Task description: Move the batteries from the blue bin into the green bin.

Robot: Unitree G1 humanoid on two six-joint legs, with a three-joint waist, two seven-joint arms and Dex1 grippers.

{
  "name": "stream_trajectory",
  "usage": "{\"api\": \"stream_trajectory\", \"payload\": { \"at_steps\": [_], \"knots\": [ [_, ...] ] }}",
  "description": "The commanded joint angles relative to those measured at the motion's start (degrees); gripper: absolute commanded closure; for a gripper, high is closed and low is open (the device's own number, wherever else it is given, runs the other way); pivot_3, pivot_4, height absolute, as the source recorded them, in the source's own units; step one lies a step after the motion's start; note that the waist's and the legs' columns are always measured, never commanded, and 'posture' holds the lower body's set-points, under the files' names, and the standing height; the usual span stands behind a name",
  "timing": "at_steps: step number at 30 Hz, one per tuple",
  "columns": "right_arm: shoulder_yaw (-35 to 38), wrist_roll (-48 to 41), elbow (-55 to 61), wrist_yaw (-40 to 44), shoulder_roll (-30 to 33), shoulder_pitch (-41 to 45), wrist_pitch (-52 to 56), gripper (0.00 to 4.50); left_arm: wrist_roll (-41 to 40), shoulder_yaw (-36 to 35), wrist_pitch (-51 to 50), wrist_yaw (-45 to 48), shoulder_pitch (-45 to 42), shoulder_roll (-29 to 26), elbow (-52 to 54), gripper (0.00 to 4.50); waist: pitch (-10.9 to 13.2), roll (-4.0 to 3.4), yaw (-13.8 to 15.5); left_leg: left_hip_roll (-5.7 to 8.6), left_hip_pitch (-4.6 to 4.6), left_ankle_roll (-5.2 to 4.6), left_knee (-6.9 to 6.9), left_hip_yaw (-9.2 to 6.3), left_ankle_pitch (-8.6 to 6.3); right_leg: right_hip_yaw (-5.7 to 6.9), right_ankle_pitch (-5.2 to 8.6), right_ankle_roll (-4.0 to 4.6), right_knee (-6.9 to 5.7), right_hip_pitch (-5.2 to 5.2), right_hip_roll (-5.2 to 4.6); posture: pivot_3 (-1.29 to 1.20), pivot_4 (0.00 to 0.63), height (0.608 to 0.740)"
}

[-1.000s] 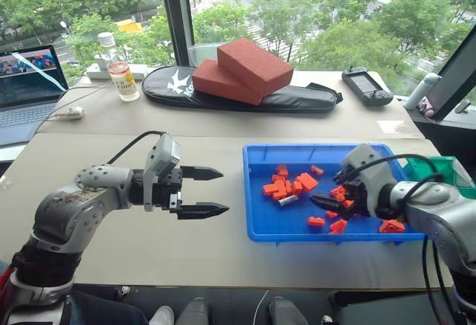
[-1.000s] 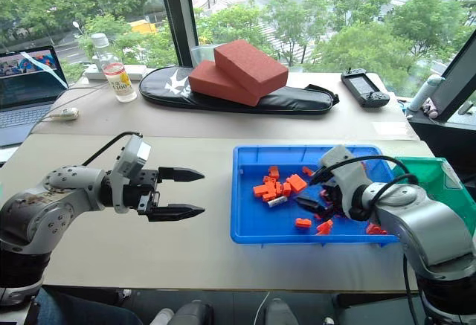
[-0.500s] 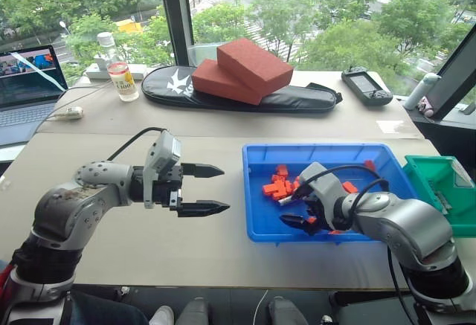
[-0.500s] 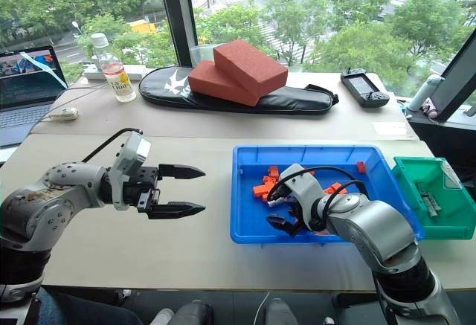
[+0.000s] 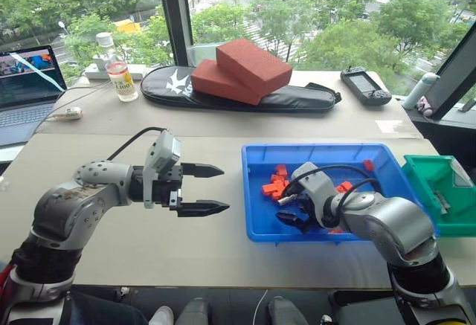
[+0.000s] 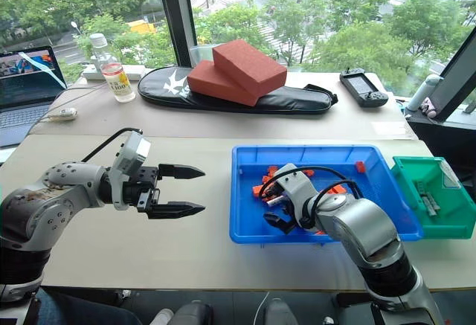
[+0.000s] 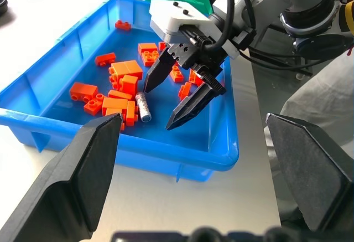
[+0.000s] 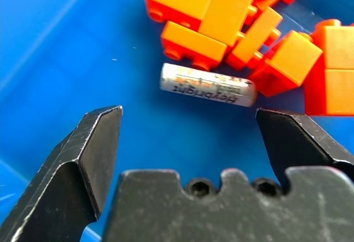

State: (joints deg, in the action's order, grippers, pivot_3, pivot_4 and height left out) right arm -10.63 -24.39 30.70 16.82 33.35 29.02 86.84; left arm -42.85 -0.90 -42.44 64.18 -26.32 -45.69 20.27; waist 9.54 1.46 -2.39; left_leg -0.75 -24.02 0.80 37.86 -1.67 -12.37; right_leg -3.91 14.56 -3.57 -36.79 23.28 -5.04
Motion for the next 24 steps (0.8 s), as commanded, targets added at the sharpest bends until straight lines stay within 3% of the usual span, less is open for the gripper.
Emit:
{"api": "stream_trajectory", "payload": {
  "at_steps": [1,12,24],
  "knots": [
    [0.0,1.38,0.18,-0.92,-0.05,0.79,0.0,0.03,-0.23,-0.61,0.34,0.26,-0.99,-0.49,0.84,0.0,0.0,0.0,0.0,0.0,0.0,0.0,0.0,0.0,0.0,0.0,0.0,0.0,0.0,0.0,0.0,0.0,0.15,0.74],
    [-0.6,3.87,-1.06,-3.98,-6.32,1.26,0.09,0.03,0.97,-0.12,0.9,0.7,-0.76,-0.69,0.57,0.0,0.0,0.0,-0.08,-0.03,0.01,0.0,-0.01,-0.01,0.0,0.0,0.0,0.0,-0.02,0.01,0.03,0.0,0.15,0.74],
    [-0.62,6.33,-3.51,-5.46,-7.39,0.05,-0.75,0.03,1.18,-0.34,0.73,0.91,-0.76,-0.78,0.6,0.0,-0.01,-0.01,-0.08,-0.03,0.02,0.0,-0.01,-0.01,0.0,0.0,0.0,0.01,-0.02,0.01,0.03,0.0,0.15,0.74]
  ]
}}
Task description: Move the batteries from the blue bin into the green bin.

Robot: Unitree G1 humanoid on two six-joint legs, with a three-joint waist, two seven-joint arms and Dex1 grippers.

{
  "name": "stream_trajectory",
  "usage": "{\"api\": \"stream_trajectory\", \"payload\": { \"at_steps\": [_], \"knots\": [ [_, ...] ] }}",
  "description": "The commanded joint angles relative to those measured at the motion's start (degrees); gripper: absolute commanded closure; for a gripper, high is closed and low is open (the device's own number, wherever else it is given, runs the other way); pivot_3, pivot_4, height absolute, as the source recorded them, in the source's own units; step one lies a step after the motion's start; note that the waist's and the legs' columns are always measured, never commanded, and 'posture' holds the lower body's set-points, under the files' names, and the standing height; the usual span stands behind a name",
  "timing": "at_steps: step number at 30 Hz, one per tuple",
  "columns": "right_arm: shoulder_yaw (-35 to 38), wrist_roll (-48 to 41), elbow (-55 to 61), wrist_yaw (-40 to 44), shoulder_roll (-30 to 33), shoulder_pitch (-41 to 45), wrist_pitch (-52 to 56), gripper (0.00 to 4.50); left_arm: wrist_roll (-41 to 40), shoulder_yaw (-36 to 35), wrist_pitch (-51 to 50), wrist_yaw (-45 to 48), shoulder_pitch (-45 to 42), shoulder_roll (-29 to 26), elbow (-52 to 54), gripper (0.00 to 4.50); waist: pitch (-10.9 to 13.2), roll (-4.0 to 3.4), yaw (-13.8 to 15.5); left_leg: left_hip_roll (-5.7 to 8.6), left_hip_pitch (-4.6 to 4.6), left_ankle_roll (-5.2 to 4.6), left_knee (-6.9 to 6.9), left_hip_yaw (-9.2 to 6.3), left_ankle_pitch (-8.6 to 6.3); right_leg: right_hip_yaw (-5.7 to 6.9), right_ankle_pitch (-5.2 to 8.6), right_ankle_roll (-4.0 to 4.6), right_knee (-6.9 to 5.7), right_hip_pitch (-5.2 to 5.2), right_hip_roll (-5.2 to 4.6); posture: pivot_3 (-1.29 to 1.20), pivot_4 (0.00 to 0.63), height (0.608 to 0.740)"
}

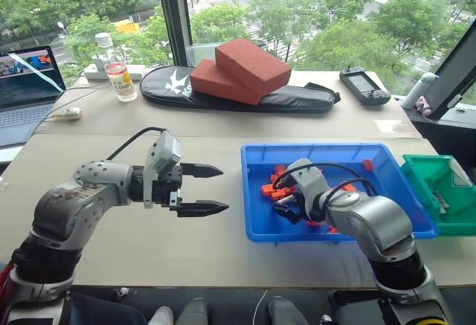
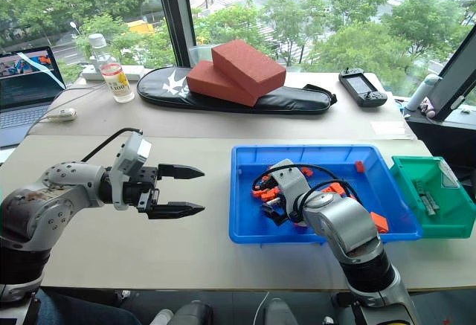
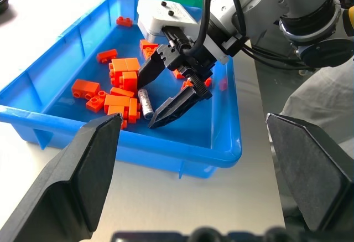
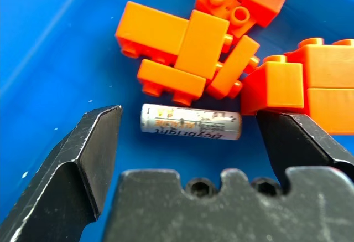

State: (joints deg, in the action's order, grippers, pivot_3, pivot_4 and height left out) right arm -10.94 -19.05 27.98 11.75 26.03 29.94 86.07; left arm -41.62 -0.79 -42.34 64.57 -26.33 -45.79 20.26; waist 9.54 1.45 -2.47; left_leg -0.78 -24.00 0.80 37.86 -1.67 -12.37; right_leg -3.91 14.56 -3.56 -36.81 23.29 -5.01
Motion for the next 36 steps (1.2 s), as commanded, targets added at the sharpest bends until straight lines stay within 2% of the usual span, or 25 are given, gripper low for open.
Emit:
{"api": "stream_trajectory", "payload": {
  "at_steps": [1,2,4,7,15,19,22,27,30,36],
  "knots": [
    [-0.45,0.95,-0.79,-0.3,-0.19,-0.87,-0.07,0.03,-0.11,-0.48,0.55,0.51,-0.76,-0.67,0.62,0.0,0.0,0.0,0.0,0.0,0.0,0.0,0.0,0.0,0.0,0.0,0.0,0.0,0.0,0.0,0.0,0.0,0.15,0.74],
    [-0.65,0.96,-0.8,-0.22,-0.22,-0.9,-0.15,0.52,-0.12,-0.5,0.54,0.53,-0.76,-0.67,0.63,0.0,0.0,0.0,0.0,0.0,0.0,0.0,0.0,0.0,0.0,0.0,0.0,0.0,0.0,0.0,0.0,0.0,0.15,0.74],
    [-0.97,1.0,-0.81,-0.11,-0.29,-0.92,-0.2,1.0,-0.14,-0.54,0.5,0.64,-0.77,-0.74,0.59,0.0,0.0,0.0,0.0,0.0,0.0,0.0,0.0,0.0,0.0,0.0,0.0,0.0,0.0,0.0,0.0,0.0,0.15,0.74],
    [-1.19,0.93,-0.74,0.15,-0.45,-0.92,-0.57,1.98,-0.02,-0.52,0.55,0.75,-0.78,-0.84,0.53,0.0,0.0,0.0,0.0,0.0,0.0,0.0,0.0,0.0,0.0,0.0,0.0,0.0,0.0,0.0,0.0,0.0,0.15,0.74],
    [0.06,-0.01,1.12,1.98,0.63,-1.11,0.09,1.99,-0.04,-0.69,0.53,0.6,-0.88,-0.81,0.54,0.0,0.0,0.0,-0.01,-0.01,0.01,0.0,0.0,0.0,0.0,0.0,0.0,0.0,-0.01,0.0,0.01,0.0,0.15,0.74],
    [3.97,-5.18,9.87,8.42,7.01,-4.62,2.83,1.99,-0.33,-0.98,0.29,0.41,-0.78,-0.81,0.67,0.0,0.0,0.0,0.4,0.04,-0.01,0.0,0.0,-0.01,0.0,0.0,0.0,0.0,0.01,-0.01,-0.04,0.0,0.15,0.74],
    [6.45,-7.67,13.56,11.02,9.22,-6.27,4.05,1.99,-0.24,-0.99,0.41,0.42,-0.73,-0.9,0.54,0.0,0.0,0.01,0.43,0.06,-0.05,0.0,0.0,-0.01,0.0,0.02,0.0,-0.01,0.05,-0.01,-0.07,0.0,0.15,0.74],
    [20.84,-12.54,17.6,18.13,13.46,-5.86,4.5,1.99,-0.09,-0.85,0.65,0.32,-0.52,-0.79,0.42,0.0,0.01,0.01,0.12,0.01,-0.04,0.0,0.0,-0.01,0.0,0.01,0.0,0.0,0.04,0.01,-0.01,0.0,0.15,0.74],
    [29.63,-7.63,9.64,16.15,20.4,-4.54,1.85,1.99,-0.1,-0.77,0.64,0.37,-0.53,-0.75,0.38,0.0,0.01,0.01,0.26,0.03,-0.05,0.0,0.0,0.01,0.0,0.01,0.0,-0.01,0.06,0.0,-0.04,0.0,0.15,0.74],
    [31.04,3.4,-4.38,8.48,29.72,-8.15,-7.98,1.99,0.13,-0.35,0.87,0.29,-0.74,-0.32,0.09,0.0,0.0,0.02,0.97,0.04,-0.05,0.0,0.0,0.08,0.0,0.01,0.01,-0.01,0.13,-0.02,-0.06,0.0,0.15,0.74]
  ]
}}
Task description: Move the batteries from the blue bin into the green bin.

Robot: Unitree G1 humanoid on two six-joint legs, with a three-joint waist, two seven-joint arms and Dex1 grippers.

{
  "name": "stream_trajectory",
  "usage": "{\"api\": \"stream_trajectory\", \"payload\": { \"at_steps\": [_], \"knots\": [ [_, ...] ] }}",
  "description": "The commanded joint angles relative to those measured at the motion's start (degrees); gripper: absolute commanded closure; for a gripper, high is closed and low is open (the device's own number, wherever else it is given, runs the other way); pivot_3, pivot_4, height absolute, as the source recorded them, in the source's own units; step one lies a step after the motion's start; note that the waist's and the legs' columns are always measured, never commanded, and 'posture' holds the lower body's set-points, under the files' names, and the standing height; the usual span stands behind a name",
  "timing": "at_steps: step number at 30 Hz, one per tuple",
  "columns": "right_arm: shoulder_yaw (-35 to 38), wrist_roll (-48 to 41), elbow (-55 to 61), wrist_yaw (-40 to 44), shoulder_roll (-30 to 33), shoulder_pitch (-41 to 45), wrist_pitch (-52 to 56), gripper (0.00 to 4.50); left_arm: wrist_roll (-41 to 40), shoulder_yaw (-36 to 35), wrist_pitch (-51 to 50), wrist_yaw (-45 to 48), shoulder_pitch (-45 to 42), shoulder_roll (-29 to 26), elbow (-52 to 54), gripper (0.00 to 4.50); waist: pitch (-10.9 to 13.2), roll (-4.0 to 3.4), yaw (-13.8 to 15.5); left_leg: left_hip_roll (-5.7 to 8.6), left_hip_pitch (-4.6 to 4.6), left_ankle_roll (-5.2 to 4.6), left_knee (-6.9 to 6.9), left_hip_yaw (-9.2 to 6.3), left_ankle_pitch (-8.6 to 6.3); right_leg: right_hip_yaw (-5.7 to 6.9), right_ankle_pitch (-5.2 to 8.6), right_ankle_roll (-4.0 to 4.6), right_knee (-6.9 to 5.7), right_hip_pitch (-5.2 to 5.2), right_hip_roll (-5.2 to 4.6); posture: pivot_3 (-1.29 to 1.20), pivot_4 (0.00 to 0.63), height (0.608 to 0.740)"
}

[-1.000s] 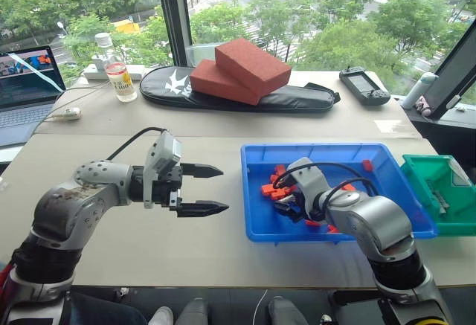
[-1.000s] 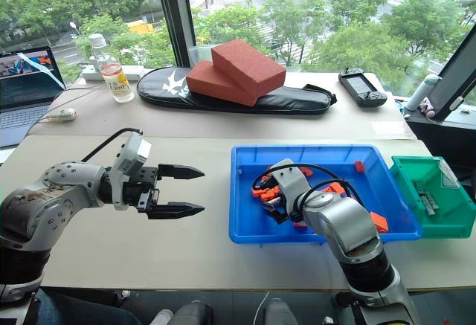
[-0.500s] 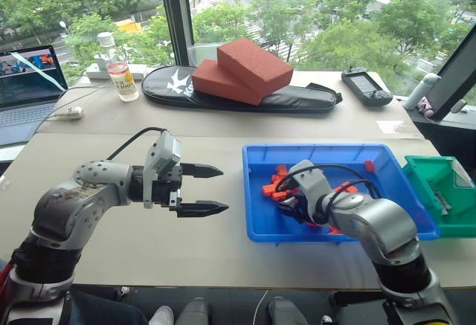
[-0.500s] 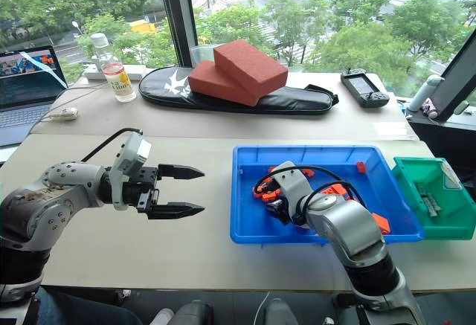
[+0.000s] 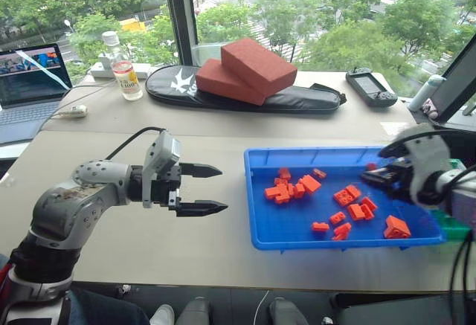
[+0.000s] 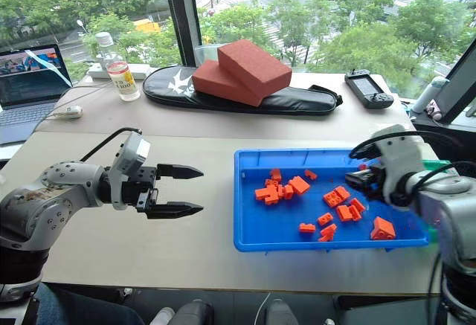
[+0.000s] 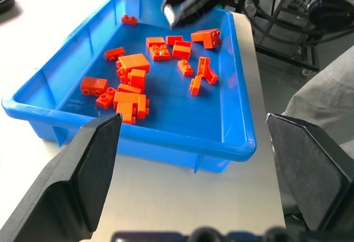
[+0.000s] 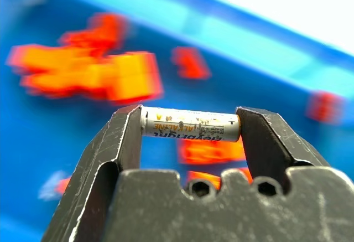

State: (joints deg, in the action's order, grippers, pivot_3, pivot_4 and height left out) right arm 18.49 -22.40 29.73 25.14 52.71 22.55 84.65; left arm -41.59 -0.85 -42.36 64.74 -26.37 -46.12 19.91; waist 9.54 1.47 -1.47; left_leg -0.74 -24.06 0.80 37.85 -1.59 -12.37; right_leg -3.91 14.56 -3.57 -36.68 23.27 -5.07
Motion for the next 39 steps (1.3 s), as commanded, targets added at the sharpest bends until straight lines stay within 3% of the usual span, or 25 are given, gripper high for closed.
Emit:
{"api": "stream_trajectory", "payload": {
  "at_steps": [1,7,15,17,20,26,29,31,33,36,39],
  "knots": [
    [1.74,8.89,-8.47,-6.63,3.94,-0.92,-8.65,1.99,0.14,-0.23,0.9,0.07,-0.71,0.08,0.41,0.0,0.0,0.0,-0.12,0.0,0.0,0.0,0.0,0.03,0.0,-0.02,0.0,0.0,0.0,0.0,-0.01,0.0,0.15,0.74],
    [3.6,16.82,-18.94,-12.59,5.89,-4.53,-18.38,1.99,0.07,-0.44,0.93,-0.17,-0.33,0.22,0.77,0.0,0.0,-0.01,-0.06,0.0,-0.01,0.0,-0.01,0.08,0.0,-0.06,0.0,0.0,0.0,0.03,-0.01,0.0,0.15,0.74],
    [4.68,17.42,-20.86,-12.38,2.93,-5.07,-21.78,1.99,0.06,-0.74,1.03,-0.54,0.44,0.04,1.27,0.0,0.0,-0.03,-0.75,0.0,0.01,0.0,-0.01,0.07,0.0,-0.08,0.0,0.0,-0.04,0.03,0.0,0.0,0.15,0.74],
    [4.62,17.62,-20.64,-12.29,2.87,-5.34,-21.87,0.98,0.06,-0.72,1.11,-0.49,0.46,0.03,1.25,0.0,0.0,-0.03,-0.75,0.0,0.01,0.0,-0.01,0.07,0.0,-0.08,0.0,0.0,-0.04,0.02,-0.01,0.0,0.15,0.74],
    [5.42,16.87,-20.06,-11.68,2.31,-4.99,-21.71,0.18,0.01,-0.66,1.14,-0.51,0.36,0.16,1.19,0.0,0.0,-0.03,-0.75,0.0,0.01,0.0,-0.01,0.07,0.0,-0.08,0.0,0.0,-0.04,0.02,0.0,0.0,0.15,0.74],
    [7.84,15.55,-19.48,-10.82,0.91,-1.45,-25.62,0.08,0.19,-0.46,1.57,-0.38,0.39,0.37,1.11,0.0,0.0,-0.03,-0.76,0.0,0.01,0.0,-0.01,0.07,0.0,-0.08,0.0,0.0,-0.04,0.02,-0.01,0.0,0.15,0.74],
    [9.38,10.35,-17.22,-5.67,-1.12,2.03,-30.06,0.08,0.43,-0.62,2.13,-0.85,0.13,0.96,0.76,0.0,0.0,-0.04,-1.11,-0.01,0.03,0.0,-0.01,0.08,0.0,-0.08,0.0,0.0,-0.04,0.02,0.01,0.0,0.15,0.74],
    [9.52,3.67,-13.11,0.78,-1.97,2.45,-27.48,0.08,0.55,-0.54,2.29,-0.76,0.04,1.12,0.7,0.0,0.0,-0.04,-1.1,-0.05,0.04,0.0,-0.01,0.07,0.0,-0.08,0.0,0.0,-0.06,0.02,0.04,0.0,0.15,0.74],
    [8.4,-4.76,-3.74,11.04,-0.32,-1.92,-26.57,0.08,0.69,-0.44,2.45,-0.71,0.22,1.25,1.07,0.0,0.0,-0.04,-0.97,-0.05,0.03,0.0,-0.01,0.02,0.0,-0.07,0.0,0.0,-0.05,0.0,0.05,0.0,0.15,0.74],
    [12.36,-15.98,3.49,19.97,-1.39,-7.04,-25.89,0.08,0.33,-0.63,2.35,-1.19,0.44,1.72,1.74,0.0,0.0,-0.03,-0.55,-0.05,0.0,-0.01,-0.03,-0.07,-0.01,-0.02,0.0,0.0,-0.02,-0.06,0.06,0.0,0.15,0.74],
    [12.32,-16.09,6.02,27.65,0.43,-15.89,-32.18,0.08,0.74,-0.75,2.77,-2.07,0.42,2.4,1.88,0.0,0.0,0.0,0.44,0.01,-0.05,-0.01,0.0,-0.09,-0.01,0.01,-0.01,-0.02,0.01,-0.12,-0.02,0.0,0.15,0.74]
  ]
}}
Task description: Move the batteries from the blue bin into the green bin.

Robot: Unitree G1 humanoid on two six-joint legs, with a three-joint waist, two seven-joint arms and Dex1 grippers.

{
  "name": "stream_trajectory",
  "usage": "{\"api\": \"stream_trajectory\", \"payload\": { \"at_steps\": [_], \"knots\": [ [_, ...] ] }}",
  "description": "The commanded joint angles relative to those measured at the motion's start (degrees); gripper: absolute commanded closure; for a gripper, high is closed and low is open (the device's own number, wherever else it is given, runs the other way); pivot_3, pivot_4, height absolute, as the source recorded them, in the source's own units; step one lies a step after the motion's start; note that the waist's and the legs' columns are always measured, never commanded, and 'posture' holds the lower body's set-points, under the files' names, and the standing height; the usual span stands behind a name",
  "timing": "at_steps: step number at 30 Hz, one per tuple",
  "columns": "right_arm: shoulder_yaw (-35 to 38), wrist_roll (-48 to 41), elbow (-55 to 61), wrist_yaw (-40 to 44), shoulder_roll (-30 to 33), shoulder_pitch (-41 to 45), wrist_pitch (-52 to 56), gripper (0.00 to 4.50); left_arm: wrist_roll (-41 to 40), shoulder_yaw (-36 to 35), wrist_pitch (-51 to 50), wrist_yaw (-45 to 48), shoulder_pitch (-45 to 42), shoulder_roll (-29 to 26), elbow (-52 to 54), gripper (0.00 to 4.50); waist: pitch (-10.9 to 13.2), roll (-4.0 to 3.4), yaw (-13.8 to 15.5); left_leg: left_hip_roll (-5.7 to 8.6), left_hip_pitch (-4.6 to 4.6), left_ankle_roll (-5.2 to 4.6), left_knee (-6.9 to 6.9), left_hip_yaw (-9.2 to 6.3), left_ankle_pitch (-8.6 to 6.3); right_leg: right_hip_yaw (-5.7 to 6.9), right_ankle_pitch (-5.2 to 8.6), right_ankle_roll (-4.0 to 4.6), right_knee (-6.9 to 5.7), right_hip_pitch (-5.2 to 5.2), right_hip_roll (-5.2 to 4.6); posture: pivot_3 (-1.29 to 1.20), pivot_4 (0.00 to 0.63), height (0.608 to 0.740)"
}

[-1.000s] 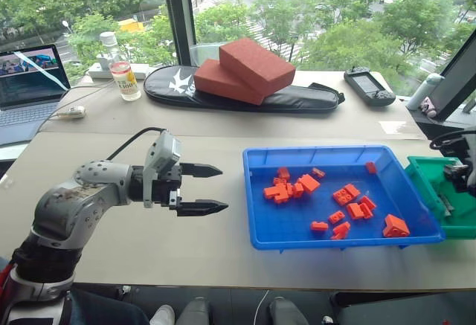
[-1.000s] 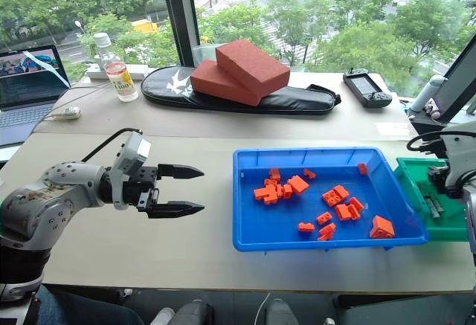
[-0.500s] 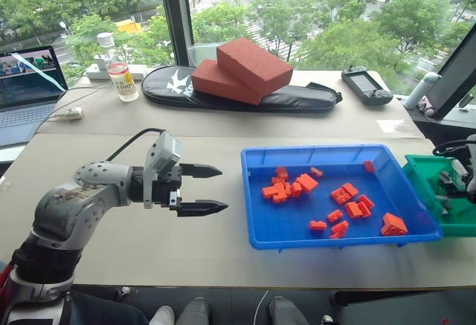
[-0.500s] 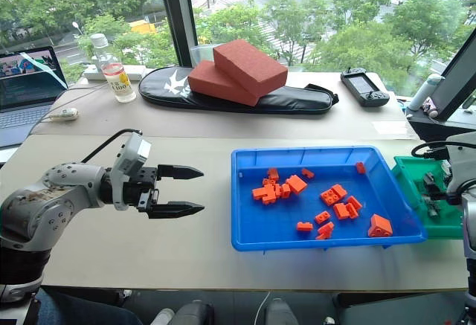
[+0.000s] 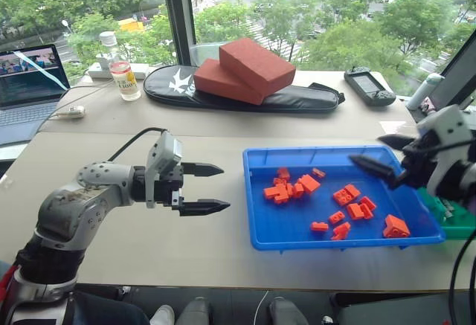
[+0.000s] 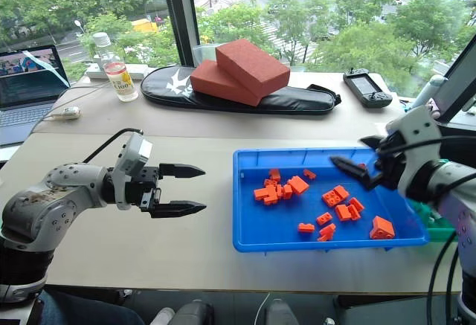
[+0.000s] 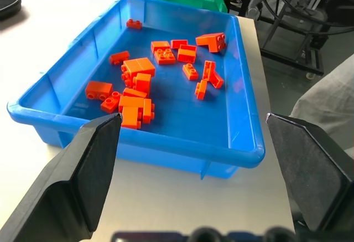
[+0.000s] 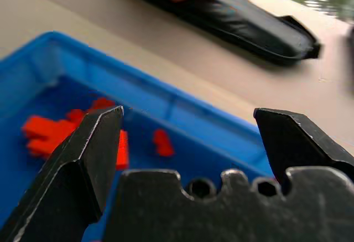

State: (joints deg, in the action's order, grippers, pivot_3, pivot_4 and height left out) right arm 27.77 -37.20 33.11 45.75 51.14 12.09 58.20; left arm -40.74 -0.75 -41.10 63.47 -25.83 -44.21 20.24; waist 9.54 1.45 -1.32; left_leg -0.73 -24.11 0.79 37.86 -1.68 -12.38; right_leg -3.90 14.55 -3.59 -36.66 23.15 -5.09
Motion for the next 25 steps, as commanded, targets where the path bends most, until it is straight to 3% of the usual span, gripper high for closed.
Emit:
{"api": "stream_trajectory", "payload": {
  "at_steps": [1,9,25],
  "knots": [
    [3.21,-1.17,2.62,7.8,2.08,-6.49,-7.23,0.08,-0.09,-0.86,1.51,-0.99,-0.18,0.64,1.64,0.0,0.0,0.02,0.54,0.01,0.0,0.0,0.01,0.01,0.0,0.0,0.0,-0.01,0.01,-0.01,-0.01,0.0,0.15,0.74],
    [5.15,-3.58,0.86,10.54,-2.33,-9.36,-17.4,0.08,-0.78,-1.14,1.07,-3.31,1.13,2.54,3.8,0.0,0.0,0.02,0.14,-0.06,0.15,0.01,0.04,0.11,0.01,-0.05,0.0,-0.01,-0.02,-0.01,0.06,0.0,0.15,0.74],
    [3.16,-4.45,0.06,10.47,-1.4,-11.34,-19.02,0.08,-0.29,0.29,1.69,-3.2,-0.11,5.04,1.8,0.0,0.0,0.02,0.36,-0.02,0.15,0.01,0.05,0.11,0.01,-0.06,0.0,-0.01,-0.04,-0.02,0.02,0.0,0.15,0.74]
  ]
}}
